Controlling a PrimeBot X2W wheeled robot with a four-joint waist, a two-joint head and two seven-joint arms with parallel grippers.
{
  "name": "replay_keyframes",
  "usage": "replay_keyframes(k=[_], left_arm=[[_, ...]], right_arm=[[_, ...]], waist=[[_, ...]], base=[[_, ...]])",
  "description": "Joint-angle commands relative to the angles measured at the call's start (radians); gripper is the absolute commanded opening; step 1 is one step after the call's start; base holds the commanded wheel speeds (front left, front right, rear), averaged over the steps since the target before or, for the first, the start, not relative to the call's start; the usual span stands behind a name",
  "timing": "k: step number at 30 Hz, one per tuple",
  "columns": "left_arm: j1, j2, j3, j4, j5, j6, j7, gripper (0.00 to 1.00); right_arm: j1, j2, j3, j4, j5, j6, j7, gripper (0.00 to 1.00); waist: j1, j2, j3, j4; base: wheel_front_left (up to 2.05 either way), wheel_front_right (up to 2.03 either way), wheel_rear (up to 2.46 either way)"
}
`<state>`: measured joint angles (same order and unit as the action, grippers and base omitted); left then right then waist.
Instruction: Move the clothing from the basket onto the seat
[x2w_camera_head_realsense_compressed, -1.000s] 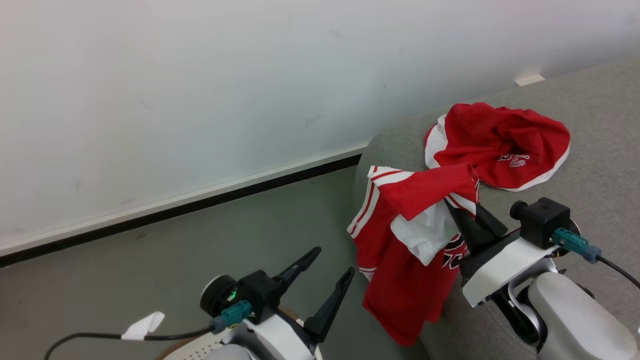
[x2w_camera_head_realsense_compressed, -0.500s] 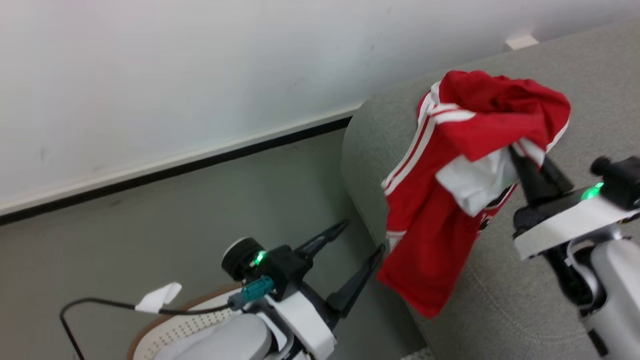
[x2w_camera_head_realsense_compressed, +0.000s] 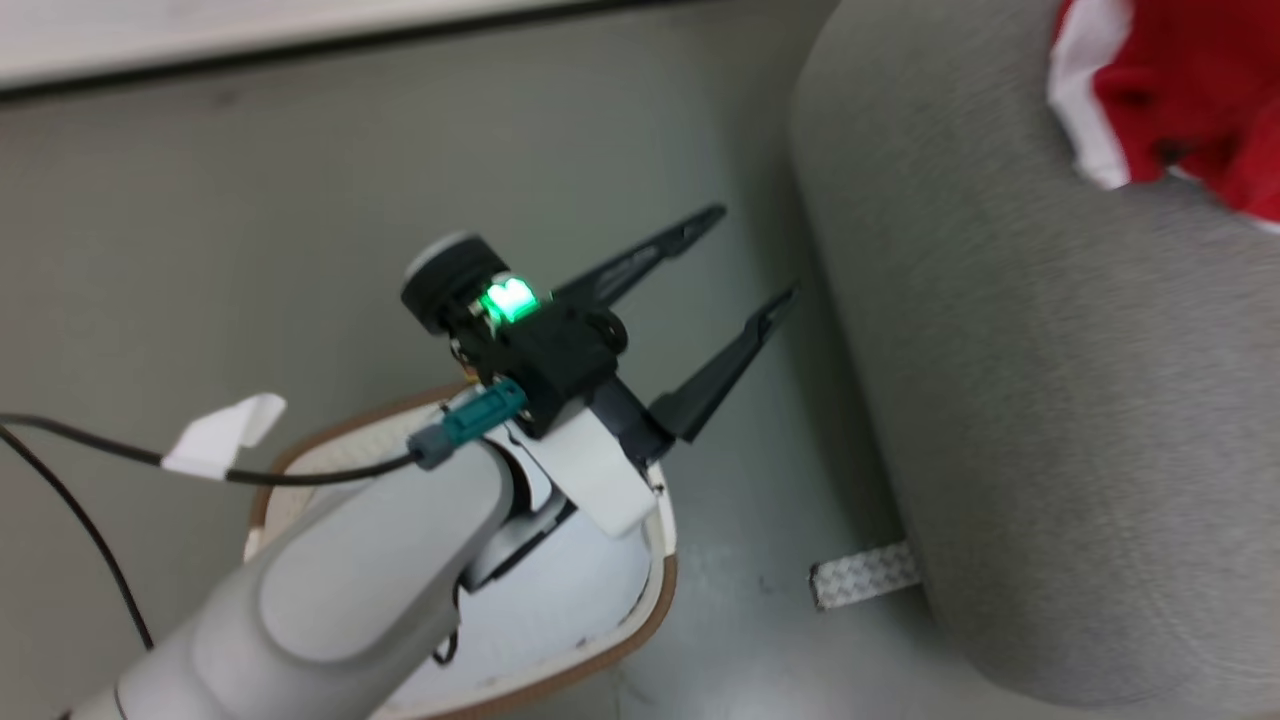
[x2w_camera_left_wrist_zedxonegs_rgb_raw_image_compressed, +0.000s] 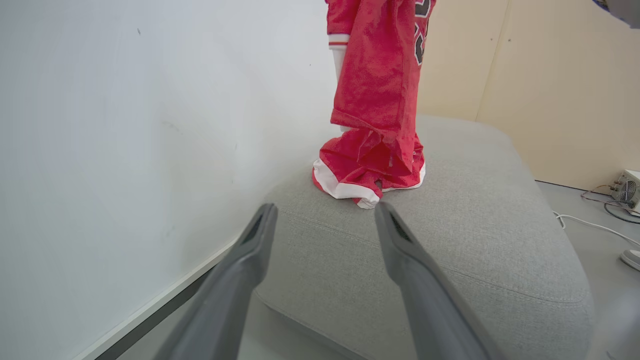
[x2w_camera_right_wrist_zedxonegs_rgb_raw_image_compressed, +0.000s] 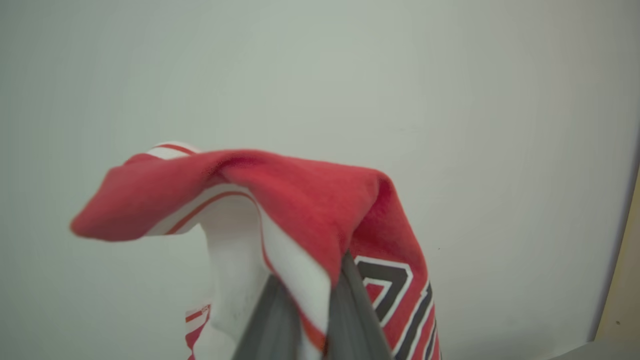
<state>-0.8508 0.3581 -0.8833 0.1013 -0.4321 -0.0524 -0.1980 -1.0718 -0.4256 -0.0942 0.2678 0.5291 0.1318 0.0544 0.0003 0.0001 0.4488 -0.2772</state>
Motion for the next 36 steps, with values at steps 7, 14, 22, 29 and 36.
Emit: replay_keyframes(k=[7, 14, 22, 29, 36], left_arm=[[-0.084, 0.01, 0.019, -0.04, 0.017, -0.011, 0.001, 1.0], [-0.062, 0.028, 0.01, -0.02, 0.014, -0.015, -0.005, 1.0], [-0.029, 0.07, 0.031, -0.006, -0.007, 0.003, -0.018, 1.0], [0.043, 0.093, 0.045, 0.013, -0.033, 0.032, -0.037, 1.0], [0.172, 0.096, 0.07, 0.052, -0.072, 0.079, -0.058, 1.0]], right_arm=[[-0.156, -0.08, -0.276, 0.145, -0.225, -0.002, 0.055, 0.0], [-0.03, -0.024, -0.502, 0.327, -0.393, -0.002, -0.027, 0.79], [0.027, 0.056, -0.608, 0.431, -0.488, -0.002, -0.135, 1.0], [0.131, 0.104, -0.532, 0.471, -0.48, -0.002, -0.229, 1.0], [0.315, 0.149, -0.384, 0.408, -0.449, -0.002, -0.299, 1.0]], waist=[[-0.0003, -0.0001, 0.247, 0.147], [-0.0003, -0.0001, 0.259, 0.172], [-0.0003, -0.0001, 0.227, 0.159], [-0.0003, -0.0001, 0.106, 0.115], [-0.0003, -0.0001, -0.091, 0.094]], base=[[0.0, 0.0, 0.0], [0.0, 0.0, 0.0], [0.0, 0.0, 0.0], [0.0, 0.0, 0.0], [0.0, 0.0, 0.0]])
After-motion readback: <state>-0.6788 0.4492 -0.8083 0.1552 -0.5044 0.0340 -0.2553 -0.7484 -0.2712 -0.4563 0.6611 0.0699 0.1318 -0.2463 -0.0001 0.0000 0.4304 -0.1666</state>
